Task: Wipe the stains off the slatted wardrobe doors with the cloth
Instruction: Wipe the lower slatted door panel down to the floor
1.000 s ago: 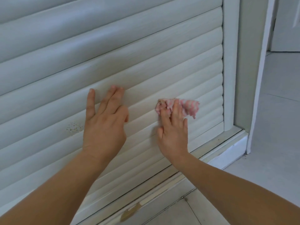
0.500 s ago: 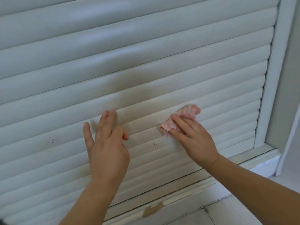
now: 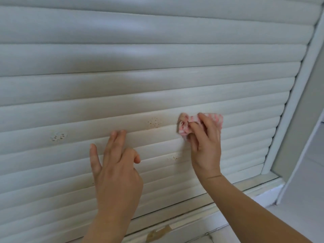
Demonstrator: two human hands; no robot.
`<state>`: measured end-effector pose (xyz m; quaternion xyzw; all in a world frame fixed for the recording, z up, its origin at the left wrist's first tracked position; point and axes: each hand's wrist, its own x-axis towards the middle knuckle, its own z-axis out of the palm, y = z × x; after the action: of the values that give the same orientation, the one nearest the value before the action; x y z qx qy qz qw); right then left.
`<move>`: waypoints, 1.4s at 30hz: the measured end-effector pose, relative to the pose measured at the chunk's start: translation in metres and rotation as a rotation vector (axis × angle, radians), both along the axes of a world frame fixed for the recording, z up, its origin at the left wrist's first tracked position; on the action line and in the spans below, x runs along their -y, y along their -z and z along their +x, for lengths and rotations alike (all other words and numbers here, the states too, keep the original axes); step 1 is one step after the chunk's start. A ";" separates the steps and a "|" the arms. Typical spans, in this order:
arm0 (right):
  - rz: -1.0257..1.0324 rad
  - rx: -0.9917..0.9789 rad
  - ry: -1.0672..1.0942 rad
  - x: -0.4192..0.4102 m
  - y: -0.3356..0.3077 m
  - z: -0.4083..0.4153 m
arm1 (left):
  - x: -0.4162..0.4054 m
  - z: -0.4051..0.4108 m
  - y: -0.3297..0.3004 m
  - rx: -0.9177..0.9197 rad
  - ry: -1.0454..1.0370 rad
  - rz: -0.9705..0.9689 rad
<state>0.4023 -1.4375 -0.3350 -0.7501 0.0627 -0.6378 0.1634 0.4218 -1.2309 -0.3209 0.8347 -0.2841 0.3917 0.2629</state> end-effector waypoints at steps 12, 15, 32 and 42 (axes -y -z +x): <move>0.504 0.095 0.062 0.011 -0.059 0.007 | -0.002 0.010 0.002 0.051 0.022 -0.001; 0.232 -0.077 -0.038 -0.026 -0.037 0.000 | 0.002 0.007 0.000 0.056 0.003 -0.027; -0.017 -0.165 -0.167 -0.035 -0.066 0.000 | -0.008 0.005 -0.014 0.085 0.023 -0.058; 0.043 0.022 -0.057 -0.059 -0.150 0.007 | -0.023 0.007 -0.028 0.043 0.021 -0.101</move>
<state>0.4088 -1.3781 -0.1849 -0.7406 0.0531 -0.6398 0.1984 0.4291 -1.2080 -0.2934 0.8088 -0.2783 0.4205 0.3027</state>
